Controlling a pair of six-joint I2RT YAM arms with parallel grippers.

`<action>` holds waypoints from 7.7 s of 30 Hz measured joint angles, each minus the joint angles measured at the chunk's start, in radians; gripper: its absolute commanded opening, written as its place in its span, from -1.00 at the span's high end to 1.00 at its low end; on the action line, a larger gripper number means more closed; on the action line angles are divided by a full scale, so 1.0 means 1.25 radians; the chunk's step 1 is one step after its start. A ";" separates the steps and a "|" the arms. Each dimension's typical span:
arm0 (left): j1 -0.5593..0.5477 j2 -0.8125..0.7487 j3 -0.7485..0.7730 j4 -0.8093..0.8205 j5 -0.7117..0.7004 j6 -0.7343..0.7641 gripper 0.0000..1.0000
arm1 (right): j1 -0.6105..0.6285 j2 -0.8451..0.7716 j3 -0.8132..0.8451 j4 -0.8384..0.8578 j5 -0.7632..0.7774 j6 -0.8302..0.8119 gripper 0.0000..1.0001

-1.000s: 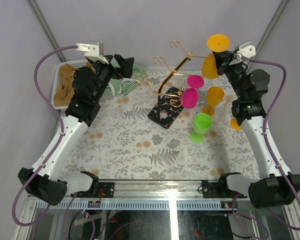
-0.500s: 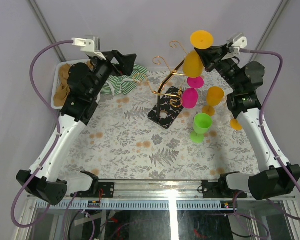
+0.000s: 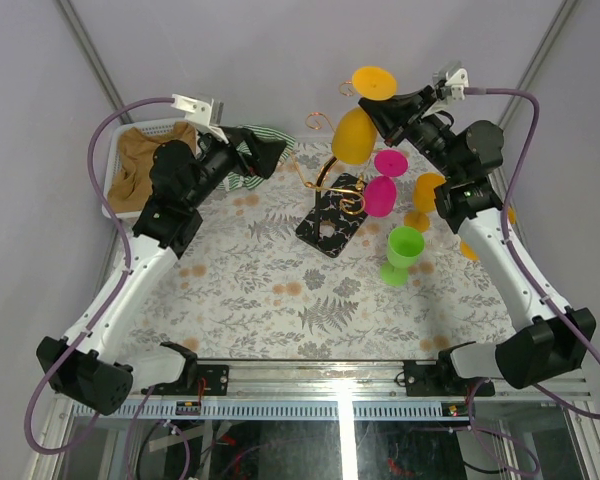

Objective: Place the wine glass upside down on the wine glass rack
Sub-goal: Turn the wine glass upside down at the wine rack.

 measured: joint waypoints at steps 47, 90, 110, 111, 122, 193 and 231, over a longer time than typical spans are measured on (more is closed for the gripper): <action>0.000 -0.117 -0.168 0.026 0.063 -0.034 -1.00 | 0.103 0.015 -0.014 -0.032 -0.029 0.031 1.00; 0.000 -0.252 -0.546 0.377 0.030 -0.320 -1.00 | 0.195 0.030 -0.013 -0.048 0.053 0.019 1.00; 0.001 -0.209 -0.620 0.702 -0.032 -0.794 -1.00 | 0.195 0.014 -0.076 0.151 0.054 0.152 1.00; 0.001 -0.200 -0.620 0.727 -0.038 -0.815 -1.00 | 0.196 0.015 -0.079 0.171 0.054 0.169 1.00; 0.001 -0.104 -0.619 0.889 -0.037 -0.940 -0.86 | 0.196 0.052 -0.080 0.347 0.053 0.338 1.00; 0.001 0.105 -0.473 1.183 -0.007 -1.120 1.00 | 0.239 0.194 -0.134 0.608 0.181 0.452 0.46; 0.011 0.115 -0.473 1.183 -0.003 -1.165 1.00 | 0.257 0.249 -0.075 0.642 0.255 0.422 0.54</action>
